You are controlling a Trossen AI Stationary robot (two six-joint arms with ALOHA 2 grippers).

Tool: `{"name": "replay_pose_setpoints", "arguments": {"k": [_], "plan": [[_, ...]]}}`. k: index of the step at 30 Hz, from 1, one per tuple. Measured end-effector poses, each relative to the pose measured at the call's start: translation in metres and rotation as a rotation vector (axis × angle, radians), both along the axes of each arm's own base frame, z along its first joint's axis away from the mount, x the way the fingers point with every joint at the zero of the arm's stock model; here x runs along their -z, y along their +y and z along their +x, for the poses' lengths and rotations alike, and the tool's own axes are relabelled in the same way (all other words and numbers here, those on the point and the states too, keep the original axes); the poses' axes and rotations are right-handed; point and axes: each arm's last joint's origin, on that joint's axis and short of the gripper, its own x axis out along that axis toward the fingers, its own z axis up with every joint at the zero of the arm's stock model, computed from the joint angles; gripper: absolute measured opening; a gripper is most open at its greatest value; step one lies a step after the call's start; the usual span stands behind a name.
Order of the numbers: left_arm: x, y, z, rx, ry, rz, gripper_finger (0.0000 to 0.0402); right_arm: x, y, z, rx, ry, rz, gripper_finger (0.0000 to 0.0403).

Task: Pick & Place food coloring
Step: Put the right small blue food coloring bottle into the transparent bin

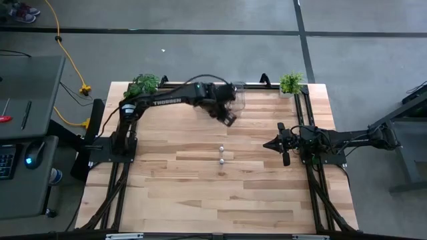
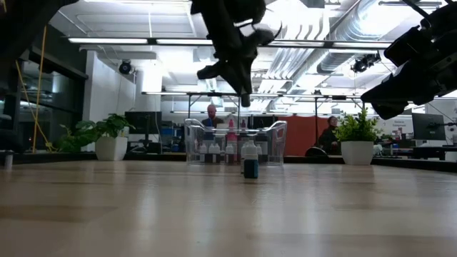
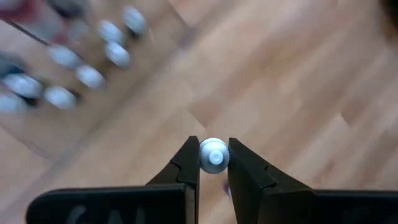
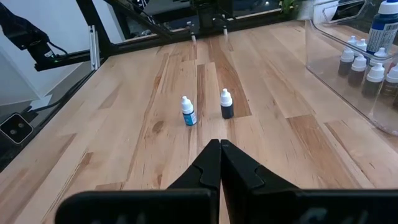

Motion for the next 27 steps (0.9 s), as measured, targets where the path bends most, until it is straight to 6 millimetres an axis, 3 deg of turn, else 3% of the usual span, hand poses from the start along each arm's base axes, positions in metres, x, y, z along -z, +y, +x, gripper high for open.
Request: {"name": "replay_pose_setpoints", "arguments": {"k": [5, 10, 22, 27], "plan": [[0.006, 0.033, -0.002, -0.145, -0.007, 0.061, 0.0041, 0.0, 0.0, 0.0, 0.0, 0.0, 0.0, 0.0], [0.017, 0.053, 0.001, -0.228, 0.002, 0.139, 0.0041, 0.0, 0.0, 0.0, 0.0, 0.001, 0.0, 0.0], [0.06, 0.063, 0.031, -0.299, -0.029, 0.23, 0.0041, 0.0, 0.0, 0.0, 0.0, 0.001, 0.0, 0.0], [0.061, 0.065, 0.04, -0.291, -0.099, 0.257, 0.0041, 0.0, 0.0, 0.0, 0.0, 0.003, 0.0, 0.0]]}}
